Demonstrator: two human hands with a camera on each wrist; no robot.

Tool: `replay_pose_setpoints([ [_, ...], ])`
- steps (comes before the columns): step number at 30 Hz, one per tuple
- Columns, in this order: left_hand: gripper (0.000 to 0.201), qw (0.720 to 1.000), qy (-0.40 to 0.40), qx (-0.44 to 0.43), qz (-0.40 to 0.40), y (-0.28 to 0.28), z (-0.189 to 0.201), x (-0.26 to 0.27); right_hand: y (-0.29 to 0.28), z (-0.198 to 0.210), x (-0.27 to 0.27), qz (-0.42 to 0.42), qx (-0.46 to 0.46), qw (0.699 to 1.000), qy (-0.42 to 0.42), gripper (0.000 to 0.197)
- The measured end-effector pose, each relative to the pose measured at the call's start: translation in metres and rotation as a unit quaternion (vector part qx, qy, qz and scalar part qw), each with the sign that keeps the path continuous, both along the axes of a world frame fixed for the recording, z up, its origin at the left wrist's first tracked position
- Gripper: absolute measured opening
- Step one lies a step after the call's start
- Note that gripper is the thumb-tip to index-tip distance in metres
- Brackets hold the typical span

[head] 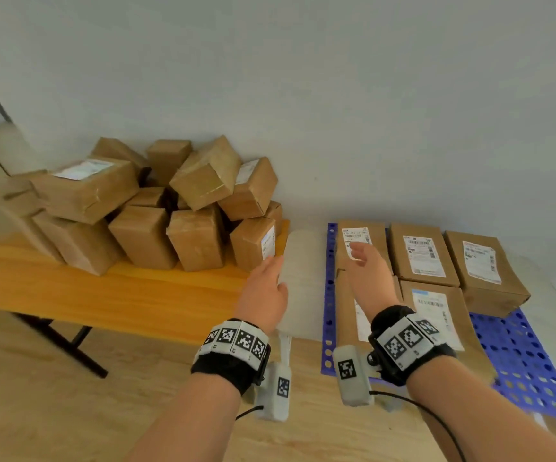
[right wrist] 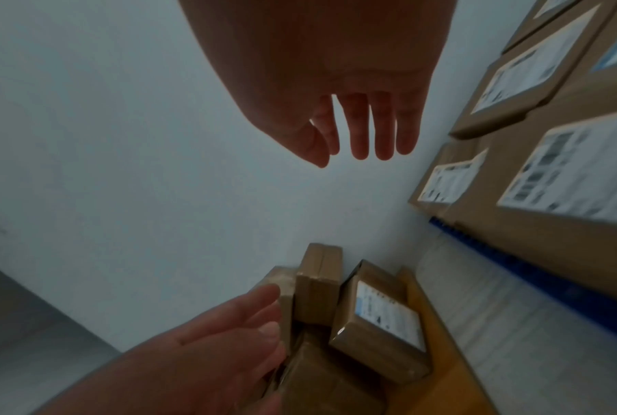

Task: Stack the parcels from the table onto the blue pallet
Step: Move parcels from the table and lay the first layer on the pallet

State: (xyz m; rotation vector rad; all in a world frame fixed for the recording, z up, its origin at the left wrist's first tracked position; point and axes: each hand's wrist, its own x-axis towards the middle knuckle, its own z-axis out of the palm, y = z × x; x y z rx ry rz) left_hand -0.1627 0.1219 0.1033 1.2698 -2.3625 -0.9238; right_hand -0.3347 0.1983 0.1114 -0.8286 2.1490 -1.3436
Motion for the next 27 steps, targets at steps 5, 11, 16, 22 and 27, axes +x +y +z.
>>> replay_pose_setpoints([
  [5, 0.055, 0.999, 0.001, -0.016, 0.030, -0.053, 0.021, 0.063, -0.060, 0.012, 0.065, 0.035, -0.012, 0.999, 0.025, 0.040],
  [11, 0.055, 0.998, 0.007, -0.011, 0.053, -0.107, 0.034, 0.135, -0.117, 0.020, 0.138, 0.071, -0.018, 0.997, 0.010, 0.042],
  [16, 0.055, 0.998, 0.020, -0.006, 0.058, -0.145, 0.035, 0.169, -0.148, 0.017, 0.177, 0.086, -0.021, 0.996, 0.017, 0.042],
  [22, 0.053, 0.995, 0.047, 0.023, 0.080, -0.188, 0.035, 0.172, -0.191, 0.020, 0.175, 0.097, 0.004, 0.995, 0.039, 0.045],
  [27, 0.052, 0.991, 0.074, 0.055, 0.096, -0.229, 0.039, 0.149, -0.236, 0.033, 0.150, 0.101, -0.010, 0.993, 0.060, 0.044],
])
